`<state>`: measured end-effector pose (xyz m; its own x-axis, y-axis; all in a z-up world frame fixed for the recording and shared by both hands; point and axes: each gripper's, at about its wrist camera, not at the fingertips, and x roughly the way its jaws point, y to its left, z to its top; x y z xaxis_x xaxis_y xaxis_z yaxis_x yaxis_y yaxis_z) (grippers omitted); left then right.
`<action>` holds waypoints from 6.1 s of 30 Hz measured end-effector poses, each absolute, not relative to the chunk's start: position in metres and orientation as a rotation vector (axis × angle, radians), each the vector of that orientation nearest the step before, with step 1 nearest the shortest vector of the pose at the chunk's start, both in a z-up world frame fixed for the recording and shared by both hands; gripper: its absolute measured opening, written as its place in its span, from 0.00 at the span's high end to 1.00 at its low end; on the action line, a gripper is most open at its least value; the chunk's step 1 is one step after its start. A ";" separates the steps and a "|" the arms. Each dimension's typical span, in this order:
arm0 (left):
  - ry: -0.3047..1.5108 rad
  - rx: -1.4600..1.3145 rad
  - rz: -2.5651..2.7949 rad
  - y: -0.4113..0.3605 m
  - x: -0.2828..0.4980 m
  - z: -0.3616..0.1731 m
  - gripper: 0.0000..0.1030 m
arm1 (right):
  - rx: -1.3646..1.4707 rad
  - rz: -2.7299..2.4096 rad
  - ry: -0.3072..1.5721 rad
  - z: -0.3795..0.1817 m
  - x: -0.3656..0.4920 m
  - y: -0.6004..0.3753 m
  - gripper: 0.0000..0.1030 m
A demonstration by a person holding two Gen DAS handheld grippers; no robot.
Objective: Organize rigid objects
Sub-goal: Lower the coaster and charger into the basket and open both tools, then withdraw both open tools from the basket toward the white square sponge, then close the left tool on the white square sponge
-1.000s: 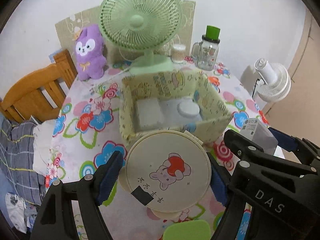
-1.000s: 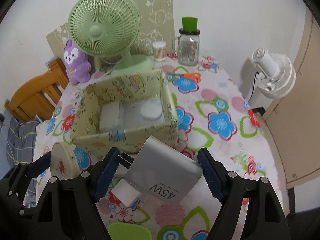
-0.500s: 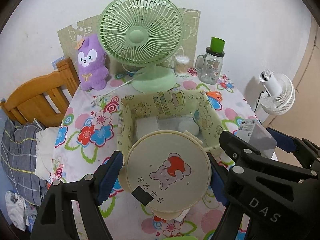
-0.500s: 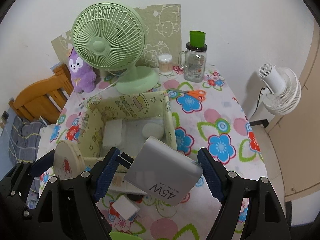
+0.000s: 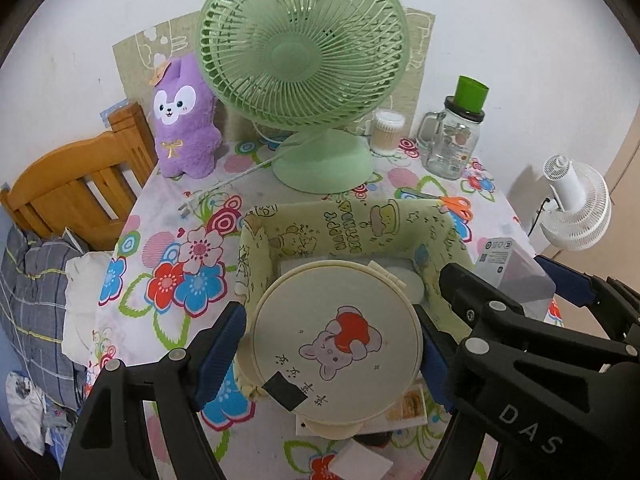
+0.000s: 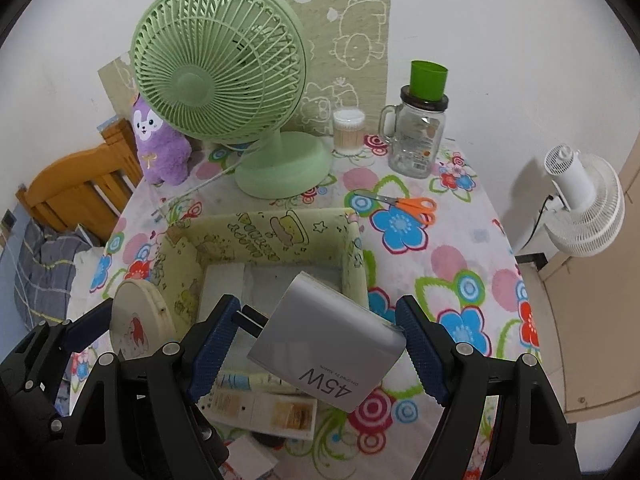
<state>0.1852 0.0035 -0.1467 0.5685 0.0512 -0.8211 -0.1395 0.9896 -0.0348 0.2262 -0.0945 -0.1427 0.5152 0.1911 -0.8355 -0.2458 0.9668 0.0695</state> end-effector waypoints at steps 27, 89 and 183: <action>1.030 -0.110 0.102 0.011 0.229 -0.185 0.20 | -0.092 0.230 1.056 -0.168 0.254 -0.092 0.18; 0.970 -0.028 0.051 -0.015 0.149 -0.141 0.04 | 0.012 0.179 0.963 -0.130 0.164 -0.122 0.17; 1.098 -0.060 -0.042 -0.033 0.093 -0.268 0.44 | -0.044 0.198 1.138 -0.256 0.119 -0.134 0.17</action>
<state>0.0934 -0.0334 -0.2683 0.4544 -0.0638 -0.8885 0.0046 0.9976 -0.0693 0.1186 -0.1342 -0.2563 0.4041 0.1348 -0.9047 -0.1794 0.9815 0.0661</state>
